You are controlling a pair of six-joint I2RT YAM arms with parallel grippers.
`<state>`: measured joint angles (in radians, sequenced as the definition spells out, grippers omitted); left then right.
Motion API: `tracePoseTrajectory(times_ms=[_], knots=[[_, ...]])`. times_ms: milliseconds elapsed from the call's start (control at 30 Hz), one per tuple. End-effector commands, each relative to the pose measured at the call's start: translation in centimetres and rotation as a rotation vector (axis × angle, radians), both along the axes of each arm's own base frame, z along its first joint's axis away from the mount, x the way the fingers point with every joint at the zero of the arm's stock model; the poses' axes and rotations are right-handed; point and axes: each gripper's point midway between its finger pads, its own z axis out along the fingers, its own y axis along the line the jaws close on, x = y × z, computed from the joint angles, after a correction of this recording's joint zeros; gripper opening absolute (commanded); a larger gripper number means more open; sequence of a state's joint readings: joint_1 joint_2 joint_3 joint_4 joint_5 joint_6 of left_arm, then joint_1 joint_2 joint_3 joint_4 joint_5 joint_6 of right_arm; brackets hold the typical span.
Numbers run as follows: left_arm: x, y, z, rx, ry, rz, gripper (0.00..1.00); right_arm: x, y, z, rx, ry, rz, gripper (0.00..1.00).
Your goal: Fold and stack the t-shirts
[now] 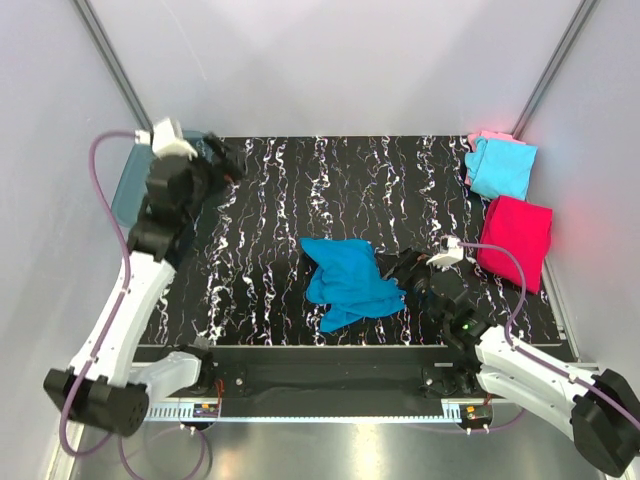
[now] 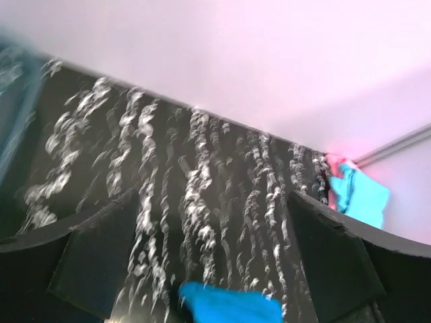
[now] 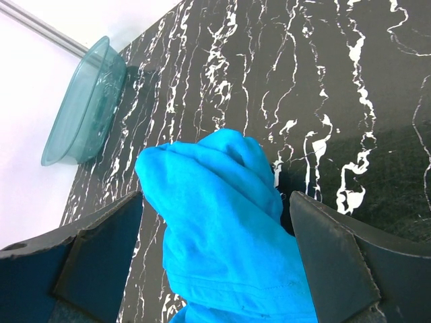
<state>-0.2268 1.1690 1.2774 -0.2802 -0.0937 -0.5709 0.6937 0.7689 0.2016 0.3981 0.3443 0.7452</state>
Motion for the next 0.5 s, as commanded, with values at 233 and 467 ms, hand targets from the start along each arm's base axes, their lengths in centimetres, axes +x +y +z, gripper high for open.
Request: tracePoseTrajectory(times_ms=[233, 467], knots=[[-6.8, 5.9, -18.5, 0.075, 0.323, 0.332, 0.99, -0.1, 0.9, 1.1, 0.046, -0.031, 0.037, 0.96], [-8.2, 9.7, -20.9, 0.123, 0.370, 0.545, 0.99, -0.2, 0.2, 1.7, 0.052, -0.049, 0.012, 0.96]])
